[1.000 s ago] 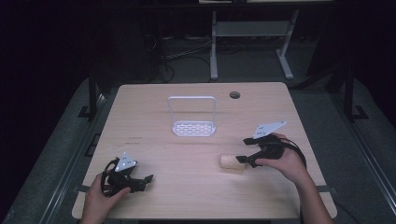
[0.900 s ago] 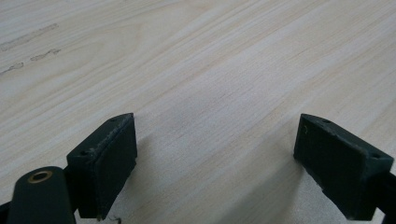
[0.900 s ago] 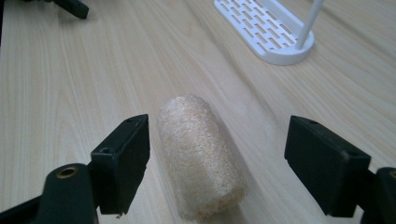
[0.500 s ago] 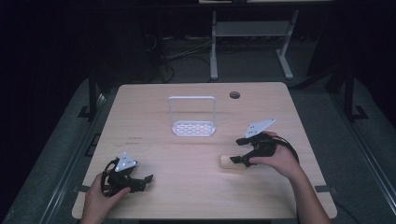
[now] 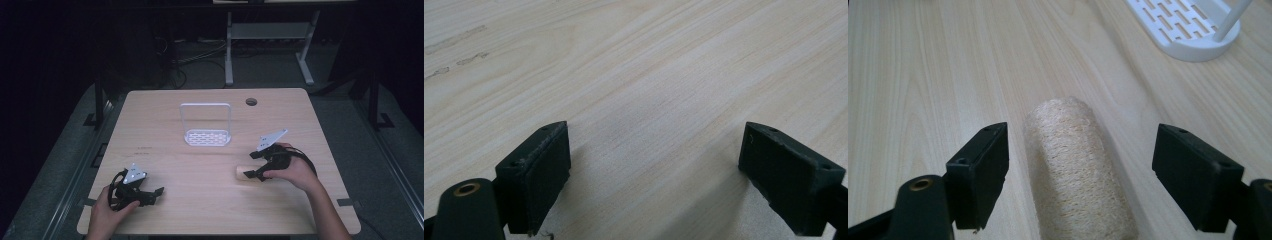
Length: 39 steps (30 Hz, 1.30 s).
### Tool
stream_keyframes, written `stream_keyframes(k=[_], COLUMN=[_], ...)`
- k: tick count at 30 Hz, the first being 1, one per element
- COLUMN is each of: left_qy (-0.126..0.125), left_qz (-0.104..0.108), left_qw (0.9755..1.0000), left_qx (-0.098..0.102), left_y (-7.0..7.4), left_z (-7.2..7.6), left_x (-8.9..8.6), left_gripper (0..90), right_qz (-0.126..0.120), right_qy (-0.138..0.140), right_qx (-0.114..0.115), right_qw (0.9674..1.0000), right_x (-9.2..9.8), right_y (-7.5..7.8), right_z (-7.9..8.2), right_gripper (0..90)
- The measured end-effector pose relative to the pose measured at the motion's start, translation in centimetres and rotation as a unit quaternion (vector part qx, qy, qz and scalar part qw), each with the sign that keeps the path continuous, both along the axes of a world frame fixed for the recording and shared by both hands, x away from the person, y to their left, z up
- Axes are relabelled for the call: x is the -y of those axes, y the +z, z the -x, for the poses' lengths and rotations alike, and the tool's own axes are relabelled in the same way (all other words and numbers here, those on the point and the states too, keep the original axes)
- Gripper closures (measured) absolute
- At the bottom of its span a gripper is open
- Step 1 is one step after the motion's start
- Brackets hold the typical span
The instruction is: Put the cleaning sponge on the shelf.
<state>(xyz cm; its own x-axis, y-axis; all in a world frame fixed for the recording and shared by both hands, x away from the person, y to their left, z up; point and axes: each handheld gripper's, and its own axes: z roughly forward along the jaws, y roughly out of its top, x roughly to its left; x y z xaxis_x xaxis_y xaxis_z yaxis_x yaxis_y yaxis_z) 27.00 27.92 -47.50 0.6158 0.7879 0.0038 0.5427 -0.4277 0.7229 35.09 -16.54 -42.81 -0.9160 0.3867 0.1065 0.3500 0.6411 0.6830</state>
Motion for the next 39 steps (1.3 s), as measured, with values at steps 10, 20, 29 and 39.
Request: stream_keyframes(k=[10,20,29,39], left_qy=[0.000,0.000,-0.001,-0.001], left_qz=[0.000,0.000,-0.001,0.000], left_qw=[1.0000,1.0000,1.0000,1.0000], left_qx=[0.000,0.000,0.001,0.001], left_y=[0.0,0.0,0.0,0.0], left_z=[0.0,0.0,0.0,0.0], left_x=[0.0,0.0,0.0,0.0], left_gripper=[12.8,12.8,12.8,12.8], right_qz=[0.025,0.052,0.071,0.083], right_qy=[0.010,0.021,0.024,0.026], right_qx=[0.004,0.007,0.005,0.005], right_qw=[0.9996,0.9984,0.9972,0.9962], right_x=[-0.6,-1.3,-1.6,-1.7], right_y=[-0.6,-1.4,-2.1,-2.5], right_z=[0.2,0.0,0.0,0.0], right_gripper=[22.3,22.3,22.6,23.2])
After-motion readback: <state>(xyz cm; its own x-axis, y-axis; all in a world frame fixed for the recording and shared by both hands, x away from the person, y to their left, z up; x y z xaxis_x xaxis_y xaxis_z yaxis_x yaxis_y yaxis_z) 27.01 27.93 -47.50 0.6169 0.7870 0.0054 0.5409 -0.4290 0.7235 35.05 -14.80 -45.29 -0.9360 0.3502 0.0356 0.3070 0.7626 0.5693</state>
